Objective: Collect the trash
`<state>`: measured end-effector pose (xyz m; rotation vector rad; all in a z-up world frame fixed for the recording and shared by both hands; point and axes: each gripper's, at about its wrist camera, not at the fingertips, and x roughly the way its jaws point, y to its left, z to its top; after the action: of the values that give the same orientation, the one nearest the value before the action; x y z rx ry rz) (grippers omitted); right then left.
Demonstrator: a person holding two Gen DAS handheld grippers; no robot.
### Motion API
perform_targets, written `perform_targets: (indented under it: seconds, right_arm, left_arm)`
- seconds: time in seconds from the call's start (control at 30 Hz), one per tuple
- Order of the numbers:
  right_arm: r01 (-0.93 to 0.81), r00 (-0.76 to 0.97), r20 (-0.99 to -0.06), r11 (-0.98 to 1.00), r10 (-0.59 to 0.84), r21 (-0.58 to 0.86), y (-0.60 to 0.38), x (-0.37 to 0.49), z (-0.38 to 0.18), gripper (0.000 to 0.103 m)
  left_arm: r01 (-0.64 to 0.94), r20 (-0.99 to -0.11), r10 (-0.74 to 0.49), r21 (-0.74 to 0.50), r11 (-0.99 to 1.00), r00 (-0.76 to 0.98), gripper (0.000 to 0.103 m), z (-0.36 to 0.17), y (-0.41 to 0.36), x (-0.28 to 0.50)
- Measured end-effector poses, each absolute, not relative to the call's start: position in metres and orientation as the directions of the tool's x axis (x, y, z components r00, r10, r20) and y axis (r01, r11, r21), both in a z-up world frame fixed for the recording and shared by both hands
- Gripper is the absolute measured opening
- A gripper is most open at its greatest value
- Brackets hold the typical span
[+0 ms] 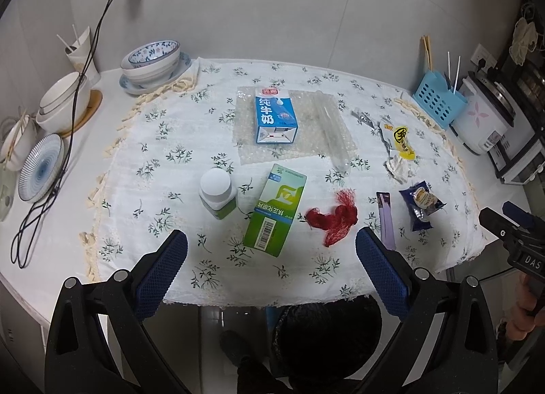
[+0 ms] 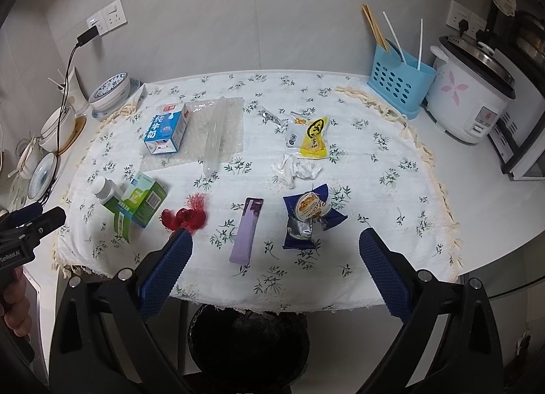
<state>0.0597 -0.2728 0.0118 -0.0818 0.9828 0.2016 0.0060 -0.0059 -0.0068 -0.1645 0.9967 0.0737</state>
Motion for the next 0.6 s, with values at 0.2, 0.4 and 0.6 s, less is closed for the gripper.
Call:
perform_targets:
  seconds: [0.2, 0.4, 0.6]
  right_arm:
    - [-0.206, 0.538, -0.833, 0.978, 0.131, 0.021, -0.2724, 0.0600, 0.0115, 0.094]
    - [-0.205, 0.537, -0.833, 0.978, 0.132, 0.023, -0.2725, 0.0605, 0.0108, 0.094]
    - [-0.215, 0.528, -0.839, 0.976, 0.134, 0.021, -0.2658, 0.0640, 0.0062, 0.094]
  left_arm:
    - [-0.137, -0.842, -0.016, -0.107, 0.985, 0.539, 0.097, -0.0073, -0.0051, 0.0071]
    - [-0.137, -0.843, -0.017, -0.107, 0.985, 0.537, 0.097, -0.0080, -0.0055, 0.0087]
    - [-0.149, -0.850, -0.011, -0.105, 0.983, 0.527, 0.097, -0.0160, 0.0036, 0.0143]
